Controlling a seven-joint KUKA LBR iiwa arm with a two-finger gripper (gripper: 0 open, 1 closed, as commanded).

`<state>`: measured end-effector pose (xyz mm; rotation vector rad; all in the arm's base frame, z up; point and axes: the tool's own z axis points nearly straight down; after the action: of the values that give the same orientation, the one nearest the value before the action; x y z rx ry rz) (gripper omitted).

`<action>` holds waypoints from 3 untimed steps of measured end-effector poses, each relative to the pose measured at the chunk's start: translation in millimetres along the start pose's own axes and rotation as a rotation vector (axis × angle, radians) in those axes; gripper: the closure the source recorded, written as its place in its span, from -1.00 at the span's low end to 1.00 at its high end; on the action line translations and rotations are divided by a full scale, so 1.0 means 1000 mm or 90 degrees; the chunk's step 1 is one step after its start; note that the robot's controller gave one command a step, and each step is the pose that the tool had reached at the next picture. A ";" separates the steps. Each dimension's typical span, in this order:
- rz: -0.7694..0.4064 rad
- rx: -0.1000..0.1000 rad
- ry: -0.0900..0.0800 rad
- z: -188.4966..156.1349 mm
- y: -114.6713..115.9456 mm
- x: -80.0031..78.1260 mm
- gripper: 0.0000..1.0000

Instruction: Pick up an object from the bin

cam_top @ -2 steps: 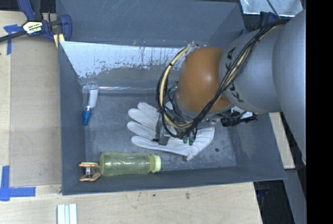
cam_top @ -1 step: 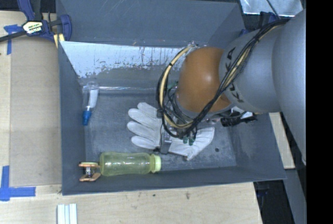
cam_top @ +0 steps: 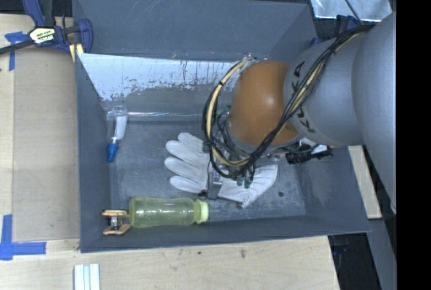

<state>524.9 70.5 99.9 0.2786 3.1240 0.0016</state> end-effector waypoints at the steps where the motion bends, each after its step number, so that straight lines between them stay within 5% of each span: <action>1: -0.009 0.000 -0.001 0.011 0.011 -0.008 -1.00; 2: -0.093 -0.001 -0.002 0.021 0.020 -0.012 1.00; 3: -0.093 -0.001 -0.002 0.021 0.020 -0.012 1.00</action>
Offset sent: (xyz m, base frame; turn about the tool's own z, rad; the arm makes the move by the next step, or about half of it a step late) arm 0.0131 0.0176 -0.0227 -0.1471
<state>540.0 87.8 78.7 0.0496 3.1334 0.0023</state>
